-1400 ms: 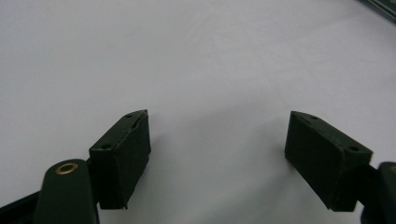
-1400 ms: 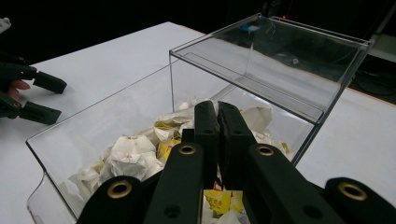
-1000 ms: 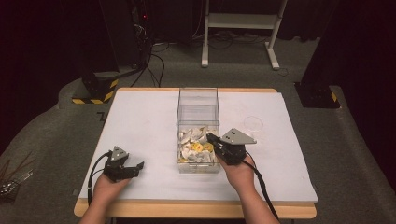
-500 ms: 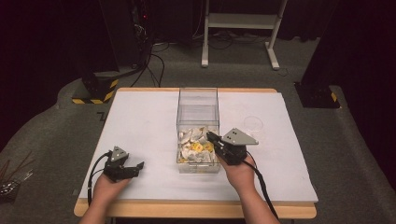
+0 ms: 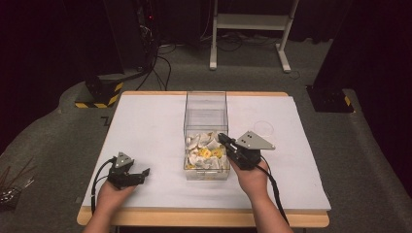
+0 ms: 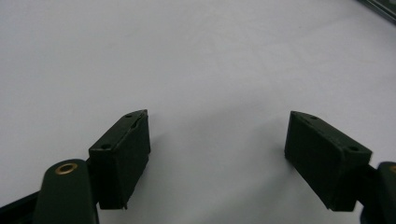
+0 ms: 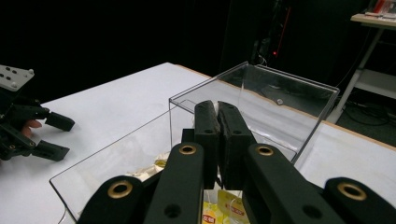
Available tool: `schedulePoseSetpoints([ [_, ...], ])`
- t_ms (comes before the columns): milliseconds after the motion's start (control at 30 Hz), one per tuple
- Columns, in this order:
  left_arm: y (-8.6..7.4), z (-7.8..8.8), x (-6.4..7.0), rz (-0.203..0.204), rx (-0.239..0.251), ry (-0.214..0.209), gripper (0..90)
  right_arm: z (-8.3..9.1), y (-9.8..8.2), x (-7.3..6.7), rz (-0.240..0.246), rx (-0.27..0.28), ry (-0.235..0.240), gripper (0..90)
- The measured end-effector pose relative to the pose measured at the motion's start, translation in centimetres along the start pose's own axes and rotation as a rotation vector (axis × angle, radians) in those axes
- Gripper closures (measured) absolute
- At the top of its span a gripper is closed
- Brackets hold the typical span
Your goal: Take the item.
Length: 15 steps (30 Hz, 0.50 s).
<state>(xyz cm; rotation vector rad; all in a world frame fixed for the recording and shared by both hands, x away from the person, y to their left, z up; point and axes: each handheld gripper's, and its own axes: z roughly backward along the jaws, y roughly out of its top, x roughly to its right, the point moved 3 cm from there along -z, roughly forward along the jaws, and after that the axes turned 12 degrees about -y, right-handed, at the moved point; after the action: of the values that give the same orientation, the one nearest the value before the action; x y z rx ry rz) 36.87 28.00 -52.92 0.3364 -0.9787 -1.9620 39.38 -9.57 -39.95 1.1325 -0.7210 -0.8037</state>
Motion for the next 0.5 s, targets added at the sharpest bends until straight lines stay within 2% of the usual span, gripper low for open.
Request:
schedulePoseSetpoints([
  [500, 0.0, 0.0, 0.0, -0.001, 0.002, 0.000, 22.5, 0.5, 1.1, 0.9, -0.023, 0.050, -0.004, 88.4],
])
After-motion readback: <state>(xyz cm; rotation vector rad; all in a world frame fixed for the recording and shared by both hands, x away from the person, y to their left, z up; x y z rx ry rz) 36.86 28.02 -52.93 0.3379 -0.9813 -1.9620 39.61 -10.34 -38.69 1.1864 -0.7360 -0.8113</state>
